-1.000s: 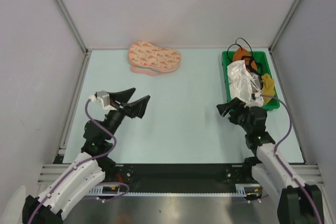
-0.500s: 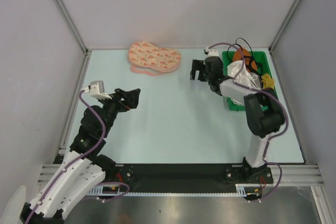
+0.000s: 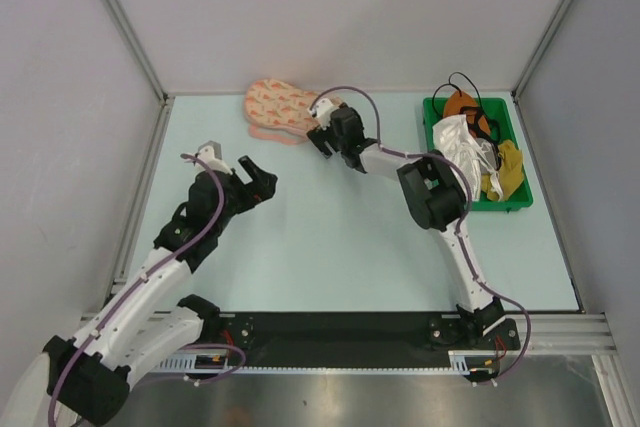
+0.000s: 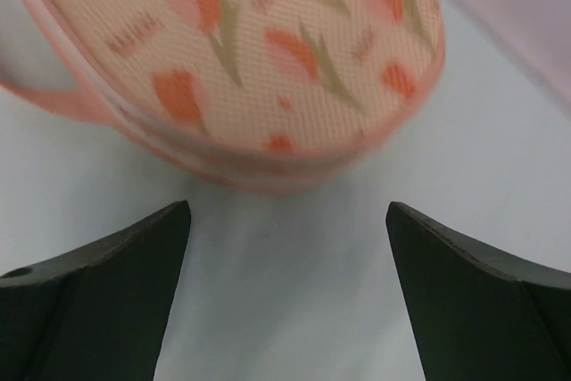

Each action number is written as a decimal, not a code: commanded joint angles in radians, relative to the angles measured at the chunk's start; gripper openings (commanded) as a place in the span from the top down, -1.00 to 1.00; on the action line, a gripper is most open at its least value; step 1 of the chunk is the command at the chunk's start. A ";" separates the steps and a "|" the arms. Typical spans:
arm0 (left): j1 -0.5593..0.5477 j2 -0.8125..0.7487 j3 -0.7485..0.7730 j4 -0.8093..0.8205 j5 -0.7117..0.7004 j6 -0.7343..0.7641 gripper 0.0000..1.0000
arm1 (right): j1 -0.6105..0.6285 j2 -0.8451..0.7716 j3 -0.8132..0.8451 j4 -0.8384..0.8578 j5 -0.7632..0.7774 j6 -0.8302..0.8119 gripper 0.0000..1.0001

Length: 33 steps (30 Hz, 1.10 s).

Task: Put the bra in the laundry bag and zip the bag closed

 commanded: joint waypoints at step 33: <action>0.330 0.095 -0.103 -0.082 0.538 -0.166 -0.61 | 0.425 -0.649 -0.662 -0.304 -0.156 0.925 1.00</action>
